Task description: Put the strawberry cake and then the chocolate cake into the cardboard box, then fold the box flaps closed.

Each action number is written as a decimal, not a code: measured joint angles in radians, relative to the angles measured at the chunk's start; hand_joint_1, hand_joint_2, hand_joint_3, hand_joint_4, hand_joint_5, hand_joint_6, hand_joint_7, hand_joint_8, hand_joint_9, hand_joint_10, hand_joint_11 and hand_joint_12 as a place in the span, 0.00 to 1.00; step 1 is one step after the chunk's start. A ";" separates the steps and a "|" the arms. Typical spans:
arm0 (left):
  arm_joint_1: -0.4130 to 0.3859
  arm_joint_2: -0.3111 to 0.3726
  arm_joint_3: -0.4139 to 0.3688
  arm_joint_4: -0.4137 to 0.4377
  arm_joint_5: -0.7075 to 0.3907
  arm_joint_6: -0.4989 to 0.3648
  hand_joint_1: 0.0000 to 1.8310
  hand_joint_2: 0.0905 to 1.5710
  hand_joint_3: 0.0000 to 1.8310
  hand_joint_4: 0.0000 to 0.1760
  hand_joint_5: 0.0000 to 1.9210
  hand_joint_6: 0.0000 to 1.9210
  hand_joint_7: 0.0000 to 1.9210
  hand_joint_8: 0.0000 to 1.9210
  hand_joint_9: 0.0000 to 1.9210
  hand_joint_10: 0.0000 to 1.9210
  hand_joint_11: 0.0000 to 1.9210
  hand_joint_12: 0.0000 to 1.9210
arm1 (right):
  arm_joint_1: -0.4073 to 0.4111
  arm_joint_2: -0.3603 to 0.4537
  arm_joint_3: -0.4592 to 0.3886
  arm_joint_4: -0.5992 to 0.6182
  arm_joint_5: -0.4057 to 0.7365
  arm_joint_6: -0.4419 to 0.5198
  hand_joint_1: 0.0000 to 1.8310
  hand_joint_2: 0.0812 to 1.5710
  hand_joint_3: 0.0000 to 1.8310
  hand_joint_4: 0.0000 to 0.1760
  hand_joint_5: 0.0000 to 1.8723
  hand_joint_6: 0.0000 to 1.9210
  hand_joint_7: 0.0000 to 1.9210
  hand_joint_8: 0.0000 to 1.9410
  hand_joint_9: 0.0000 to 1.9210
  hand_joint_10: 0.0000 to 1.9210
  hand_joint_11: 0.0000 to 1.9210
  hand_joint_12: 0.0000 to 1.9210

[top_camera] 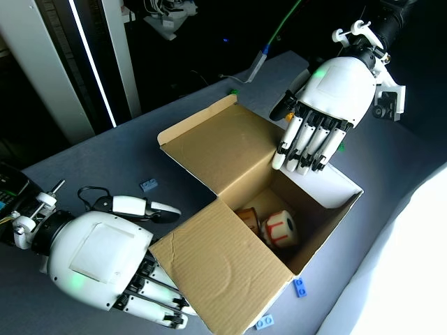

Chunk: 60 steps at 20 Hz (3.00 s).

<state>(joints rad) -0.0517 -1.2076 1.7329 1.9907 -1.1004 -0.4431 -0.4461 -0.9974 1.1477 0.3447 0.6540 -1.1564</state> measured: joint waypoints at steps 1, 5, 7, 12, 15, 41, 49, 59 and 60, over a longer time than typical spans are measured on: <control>-0.010 0.000 0.005 0.004 -0.005 -0.003 0.16 0.71 0.00 0.00 0.27 0.00 0.38 0.00 0.31 0.28 0.07 0.73 | 0.020 0.009 0.000 0.004 0.000 0.001 0.00 0.72 0.00 0.00 0.17 0.00 0.18 0.00 0.19 0.00 0.00 0.53; -0.052 -0.007 0.042 0.011 -0.023 -0.015 0.17 0.71 0.00 0.00 0.27 0.00 0.38 0.00 0.31 0.26 0.08 0.72 | 0.105 0.039 -0.027 0.015 -0.002 0.007 0.00 0.72 0.00 0.00 0.16 0.00 0.18 0.00 0.19 0.00 0.00 0.49; -0.071 -0.010 0.063 0.016 -0.027 -0.023 0.17 0.71 0.00 0.00 0.27 0.00 0.38 0.00 0.31 0.26 0.08 0.72 | 0.142 0.048 -0.050 0.011 -0.014 0.008 0.00 0.72 0.00 0.00 0.15 0.00 0.18 0.00 0.18 0.00 0.00 0.46; -0.103 -0.009 0.136 0.032 -0.041 -0.058 0.18 0.70 0.00 0.00 0.28 0.00 0.38 0.00 0.31 0.26 0.08 0.72 | 0.199 0.049 -0.088 0.013 -0.060 0.009 0.00 0.72 0.00 0.00 0.15 0.00 0.17 0.00 0.18 0.00 0.00 0.45; -0.119 -0.009 0.191 0.041 -0.056 -0.090 0.17 0.71 0.00 0.00 0.27 0.00 0.38 0.00 0.31 0.26 0.09 0.72 | 0.211 0.049 -0.112 0.012 -0.079 0.008 0.00 0.72 0.00 0.00 0.15 0.00 0.18 0.00 0.19 0.00 0.00 0.45; 0.174 0.272 -0.077 -0.056 -0.111 0.006 0.15 0.72 0.00 0.00 0.27 0.00 0.37 0.00 0.28 0.30 0.08 0.75 | 0.250 -0.049 -0.080 0.012 -0.203 -0.048 0.00 0.71 0.00 0.00 0.15 0.00 0.19 0.00 0.19 0.00 0.00 0.47; 0.327 0.282 -0.168 -0.171 -0.058 0.079 0.16 0.72 0.00 0.00 0.27 0.00 0.37 0.00 0.29 0.30 0.08 0.73 | 0.319 -0.007 -0.082 0.056 -0.257 -0.046 0.00 0.71 0.00 0.00 0.16 0.00 0.19 0.00 0.19 0.00 0.00 0.48; 0.394 0.283 -0.308 -0.237 0.016 0.114 0.16 0.72 0.00 0.00 0.27 0.00 0.37 0.00 0.29 0.30 0.08 0.75 | 0.243 0.175 -0.114 0.093 -0.266 0.016 0.00 0.71 0.00 0.00 0.17 0.00 0.19 0.00 0.20 0.00 0.00 0.50; 0.408 0.283 -0.324 -0.237 0.023 0.117 0.18 0.71 0.00 0.00 0.28 0.00 0.37 0.00 0.29 0.31 0.08 0.76 | 0.214 0.212 -0.127 0.095 -0.268 0.039 0.00 0.71 0.00 0.00 0.16 0.00 0.19 0.00 0.20 0.00 0.00 0.50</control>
<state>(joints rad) 0.3565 -0.9241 1.4086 1.7538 -1.0779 -0.3256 -0.2325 -0.7853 1.0210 0.4397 0.3862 -1.1179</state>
